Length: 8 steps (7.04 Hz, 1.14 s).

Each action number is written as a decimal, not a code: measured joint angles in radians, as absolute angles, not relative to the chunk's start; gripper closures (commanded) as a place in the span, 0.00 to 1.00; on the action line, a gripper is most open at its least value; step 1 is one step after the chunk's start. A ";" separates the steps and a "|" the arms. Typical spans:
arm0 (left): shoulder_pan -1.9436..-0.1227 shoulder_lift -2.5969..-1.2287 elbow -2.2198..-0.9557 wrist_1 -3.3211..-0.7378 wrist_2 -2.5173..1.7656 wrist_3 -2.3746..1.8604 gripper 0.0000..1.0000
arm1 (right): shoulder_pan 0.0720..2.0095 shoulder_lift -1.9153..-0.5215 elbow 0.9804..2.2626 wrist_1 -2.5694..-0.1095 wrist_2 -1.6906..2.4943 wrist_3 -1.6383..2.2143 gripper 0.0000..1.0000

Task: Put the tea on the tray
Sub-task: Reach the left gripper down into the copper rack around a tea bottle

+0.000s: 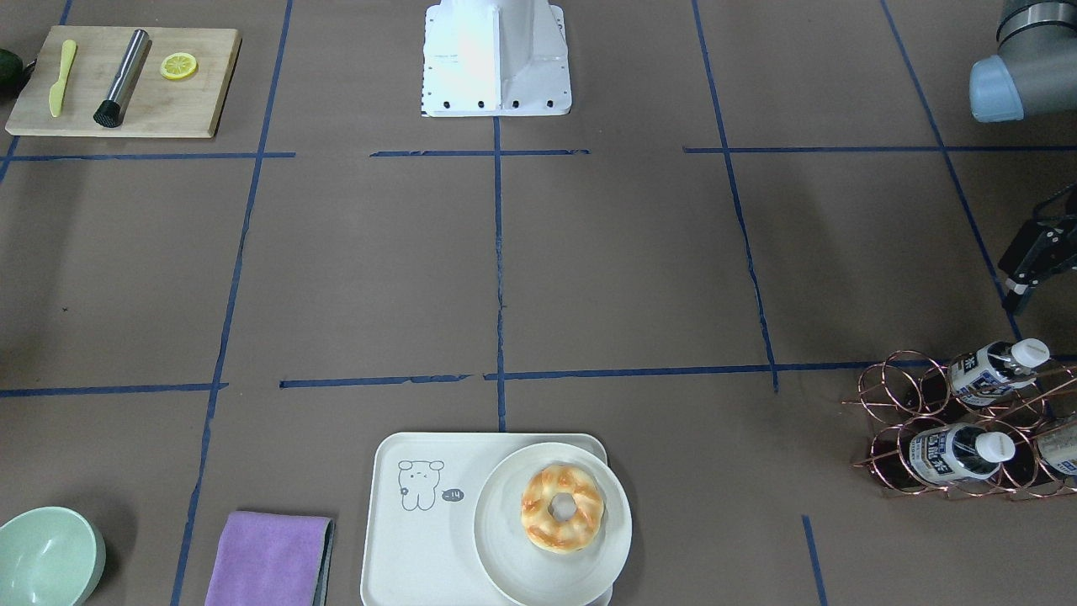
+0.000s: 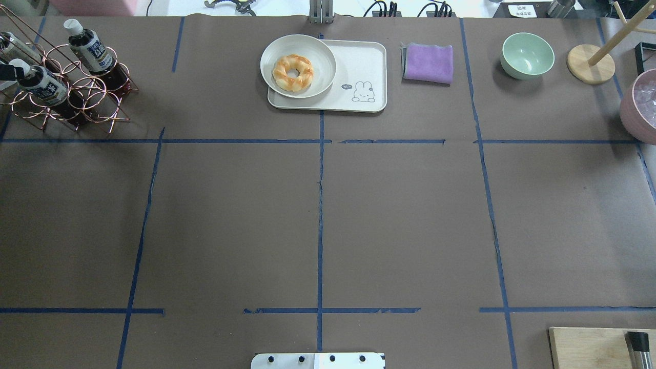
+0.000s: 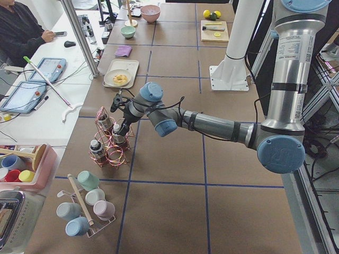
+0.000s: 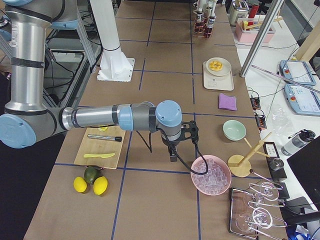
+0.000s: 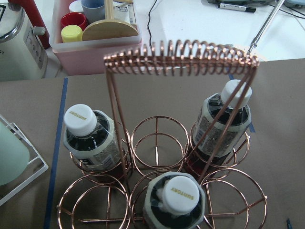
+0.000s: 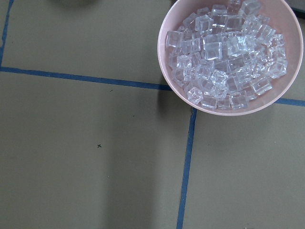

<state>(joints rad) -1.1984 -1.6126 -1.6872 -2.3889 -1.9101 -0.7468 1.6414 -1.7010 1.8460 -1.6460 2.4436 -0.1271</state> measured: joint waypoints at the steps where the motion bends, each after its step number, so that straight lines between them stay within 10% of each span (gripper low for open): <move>1: -1.168 -1.614 -1.680 -2.405 -1.850 -0.756 0.10 | 1.641 -1.698 1.845 -1.646 2.444 -0.126 0.00; 8: -1.135 -1.665 -1.608 -2.419 -1.766 -0.756 0.36 | 1.641 -1.697 1.845 -1.646 2.444 -0.126 0.00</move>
<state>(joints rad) -1.1352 -1.6648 -1.6077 -2.4190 -1.7657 -0.7565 1.6413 -1.6966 1.8453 -1.6460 2.4436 -0.1258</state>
